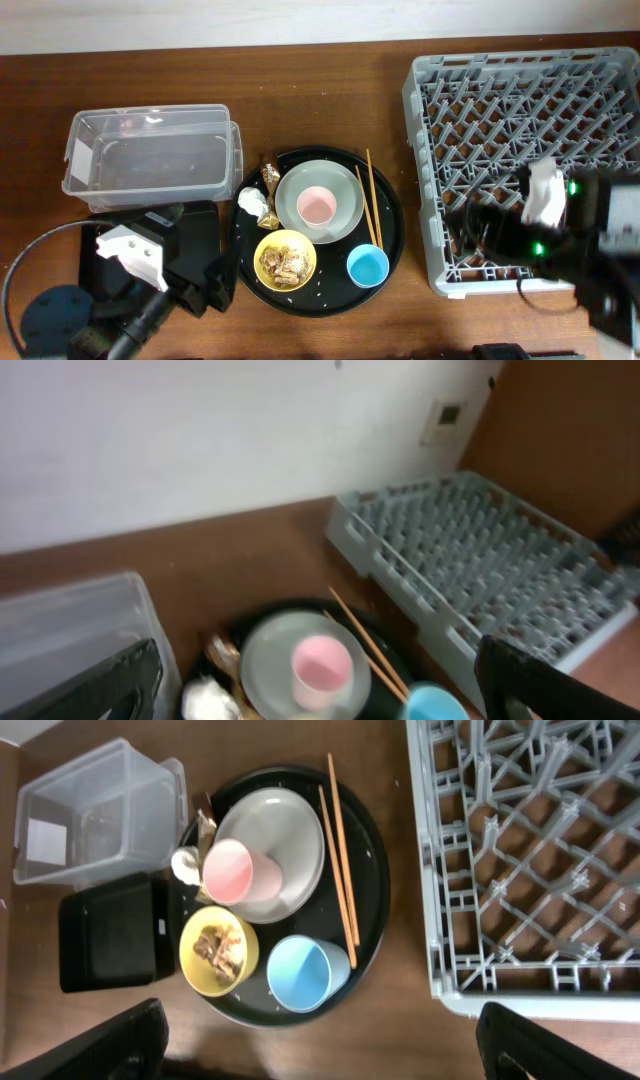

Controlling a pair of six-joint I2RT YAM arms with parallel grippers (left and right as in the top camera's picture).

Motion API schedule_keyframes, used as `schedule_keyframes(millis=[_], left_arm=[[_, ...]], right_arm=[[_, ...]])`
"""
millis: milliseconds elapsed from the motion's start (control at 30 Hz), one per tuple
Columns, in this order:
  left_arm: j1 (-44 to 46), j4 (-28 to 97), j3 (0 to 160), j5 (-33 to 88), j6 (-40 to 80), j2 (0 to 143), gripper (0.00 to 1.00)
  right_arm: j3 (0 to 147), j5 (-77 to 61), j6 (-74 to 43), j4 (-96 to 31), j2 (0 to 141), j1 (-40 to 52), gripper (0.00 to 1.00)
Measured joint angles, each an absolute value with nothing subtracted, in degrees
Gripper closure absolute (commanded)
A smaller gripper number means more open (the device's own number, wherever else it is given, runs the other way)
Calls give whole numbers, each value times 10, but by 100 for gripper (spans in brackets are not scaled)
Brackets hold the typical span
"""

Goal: Sort waste into correct bins and load items into the dishwasher rack
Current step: 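Grasp the blue cup with the right gripper and lift it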

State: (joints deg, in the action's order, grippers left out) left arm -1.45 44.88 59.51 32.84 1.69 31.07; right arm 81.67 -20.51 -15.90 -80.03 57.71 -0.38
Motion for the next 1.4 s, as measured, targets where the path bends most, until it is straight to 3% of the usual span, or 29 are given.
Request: schedule_keyframes(millis=[167, 300, 333, 533, 667, 767, 800, 900, 967, 1000, 1033, 1067, 1200, 1300, 1400], left_arm=[[-15, 653, 601, 274, 32, 335, 1], [-4, 703, 603, 204, 68, 425, 1], [16, 703, 609, 197, 75, 452, 1], [272, 629, 690, 143, 113, 650, 1], [375, 565, 690, 184, 127, 796, 1], [429, 528, 690, 188, 133, 881, 18], [446, 514, 690, 186, 135, 903, 18], [489, 491, 690, 146, 160, 956, 37], [500, 482, 690, 113, 174, 989, 62], [500, 481, 690, 102, 179, 998, 82], [500, 482, 690, 91, 186, 1007, 94], [500, 481, 690, 86, 190, 1011, 99], [498, 552, 733, 79, 216, 1015, 99], [482, 656, 853, 103, 226, 1009, 100], [414, 691, 966, 174, 196, 971, 100]], right_arm=[[830, -205, -142, -808, 654, -4, 11], [830, -205, -132, -812, 631, -4, 12], [830, -205, -131, -813, 610, -4, 2], [832, -205, -129, -815, 515, -4, 2], [832, -205, -128, -820, 517, -4, 2], [832, -205, -129, -827, 518, -4, 2], [832, -205, -129, -828, 519, -4, 2], [832, -205, -128, -834, 524, -4, 2], [832, -205, -129, -838, 526, -4, 2], [832, -205, -128, -840, 528, -4, 2], [832, -205, -129, -841, 528, -4, 2], [832, -205, -129, -841, 528, -4, 2], [832, -205, -128, -842, 528, -4, 1], [832, -205, -128, -842, 528, -4, 19], [832, -213, -105, -843, 528, -4, 21]])
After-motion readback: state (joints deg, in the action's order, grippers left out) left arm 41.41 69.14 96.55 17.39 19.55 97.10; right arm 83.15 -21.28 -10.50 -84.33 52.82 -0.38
